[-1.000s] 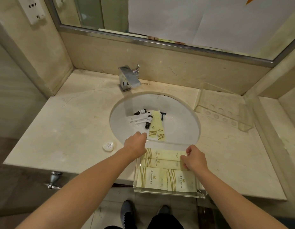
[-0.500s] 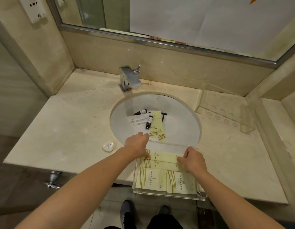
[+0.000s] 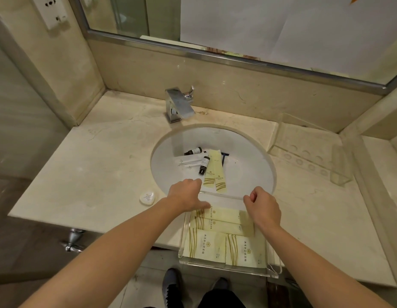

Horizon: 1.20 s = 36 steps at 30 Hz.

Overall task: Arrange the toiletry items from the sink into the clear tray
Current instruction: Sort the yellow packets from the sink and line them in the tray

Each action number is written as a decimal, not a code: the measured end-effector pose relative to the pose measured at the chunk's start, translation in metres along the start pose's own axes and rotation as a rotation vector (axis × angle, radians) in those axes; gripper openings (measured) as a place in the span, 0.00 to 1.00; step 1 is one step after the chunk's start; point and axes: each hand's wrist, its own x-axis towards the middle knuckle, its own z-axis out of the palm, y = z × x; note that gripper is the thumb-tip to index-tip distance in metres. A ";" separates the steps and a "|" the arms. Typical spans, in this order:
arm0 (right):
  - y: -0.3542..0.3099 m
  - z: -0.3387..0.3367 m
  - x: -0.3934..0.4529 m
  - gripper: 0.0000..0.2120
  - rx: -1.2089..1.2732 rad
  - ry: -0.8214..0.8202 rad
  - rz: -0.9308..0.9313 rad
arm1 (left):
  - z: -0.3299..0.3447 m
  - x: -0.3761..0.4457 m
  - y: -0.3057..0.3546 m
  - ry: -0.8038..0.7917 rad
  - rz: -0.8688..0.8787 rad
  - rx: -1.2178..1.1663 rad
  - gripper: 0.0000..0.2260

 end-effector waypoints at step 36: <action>-0.017 0.099 0.153 0.15 0.228 -0.869 0.004 | 0.055 0.174 0.014 -0.389 -0.400 -0.792 0.15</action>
